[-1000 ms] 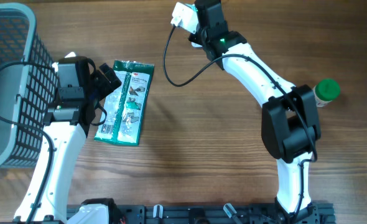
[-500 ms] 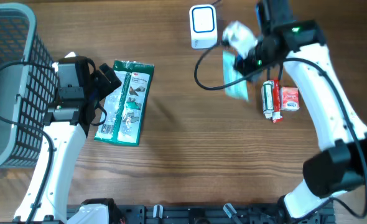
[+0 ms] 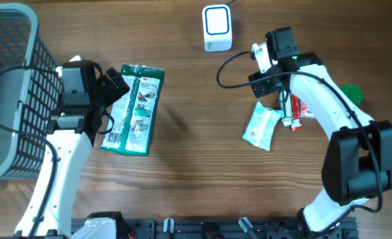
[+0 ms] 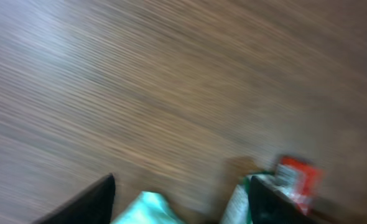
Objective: Scan the item barcode
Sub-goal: 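Carry the pouch right and release it near the other items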
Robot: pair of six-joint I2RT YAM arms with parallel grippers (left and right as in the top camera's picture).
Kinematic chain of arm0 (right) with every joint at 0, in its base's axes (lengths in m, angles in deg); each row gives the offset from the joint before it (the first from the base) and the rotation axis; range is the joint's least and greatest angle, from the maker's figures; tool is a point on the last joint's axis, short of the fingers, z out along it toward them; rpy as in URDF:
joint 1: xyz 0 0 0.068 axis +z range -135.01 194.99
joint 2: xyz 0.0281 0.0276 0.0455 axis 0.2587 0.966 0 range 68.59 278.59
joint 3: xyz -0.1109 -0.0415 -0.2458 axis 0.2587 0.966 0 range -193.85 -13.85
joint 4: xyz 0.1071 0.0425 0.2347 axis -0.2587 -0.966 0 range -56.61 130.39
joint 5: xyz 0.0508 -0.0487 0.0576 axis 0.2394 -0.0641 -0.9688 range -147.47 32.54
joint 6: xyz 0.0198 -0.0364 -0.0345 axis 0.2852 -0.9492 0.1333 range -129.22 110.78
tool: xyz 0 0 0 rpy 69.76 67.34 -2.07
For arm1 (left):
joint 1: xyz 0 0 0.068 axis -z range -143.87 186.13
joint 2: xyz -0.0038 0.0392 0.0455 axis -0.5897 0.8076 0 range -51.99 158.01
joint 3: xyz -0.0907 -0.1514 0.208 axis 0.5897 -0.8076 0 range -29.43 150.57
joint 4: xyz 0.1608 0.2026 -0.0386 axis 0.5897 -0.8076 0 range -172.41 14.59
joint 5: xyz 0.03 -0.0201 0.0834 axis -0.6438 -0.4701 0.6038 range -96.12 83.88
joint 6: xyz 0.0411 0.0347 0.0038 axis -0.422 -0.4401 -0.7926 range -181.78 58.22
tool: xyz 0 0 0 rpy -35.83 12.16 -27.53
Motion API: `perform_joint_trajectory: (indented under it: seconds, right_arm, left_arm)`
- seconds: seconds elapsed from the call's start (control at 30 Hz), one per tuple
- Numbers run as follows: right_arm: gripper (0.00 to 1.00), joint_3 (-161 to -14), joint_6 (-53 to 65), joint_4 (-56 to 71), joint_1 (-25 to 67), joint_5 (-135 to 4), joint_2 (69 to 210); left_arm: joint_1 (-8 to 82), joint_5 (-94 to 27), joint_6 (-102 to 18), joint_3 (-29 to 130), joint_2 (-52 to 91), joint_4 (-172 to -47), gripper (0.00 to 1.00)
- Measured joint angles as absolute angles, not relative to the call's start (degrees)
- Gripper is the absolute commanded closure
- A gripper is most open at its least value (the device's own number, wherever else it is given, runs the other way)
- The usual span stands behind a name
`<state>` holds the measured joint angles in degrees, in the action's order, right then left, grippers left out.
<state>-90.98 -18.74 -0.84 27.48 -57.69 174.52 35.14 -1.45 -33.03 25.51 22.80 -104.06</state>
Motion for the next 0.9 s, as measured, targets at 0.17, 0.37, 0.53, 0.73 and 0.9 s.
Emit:
perform_joint_trajectory:
  seconds: [0.17,0.37,0.53,0.73,0.9]
  right_arm:
    - [0.51,-89.97,-4.19,-6.39,30.41,-69.13,174.50]
    - [0.49,-78.76,6.55,1.08,36.14,-69.04,174.52]
    - [0.44,-76.83,8.91,-1.65,35.99,-60.03,174.52]
    - [0.44,-76.83,3.25,-6.50,30.92,-51.99,174.52]
    - [0.36,-83.15,1.04,-9.56,29.91,-57.37,174.52]
  left_arm:
    - [35.14,-1.45,-33.03,25.51,22.80,-104.08,0.00]
    - [35.14,-1.45,-33.03,25.51,22.80,-104.06,0.00]
    - [35.14,-1.45,-33.03,25.51,22.80,-104.04,0.00]
    - [35.14,-1.45,-33.03,25.51,22.80,-104.06,0.00]
    - [35.14,-1.43,-33.03,25.51,22.80,-104.04,0.00]
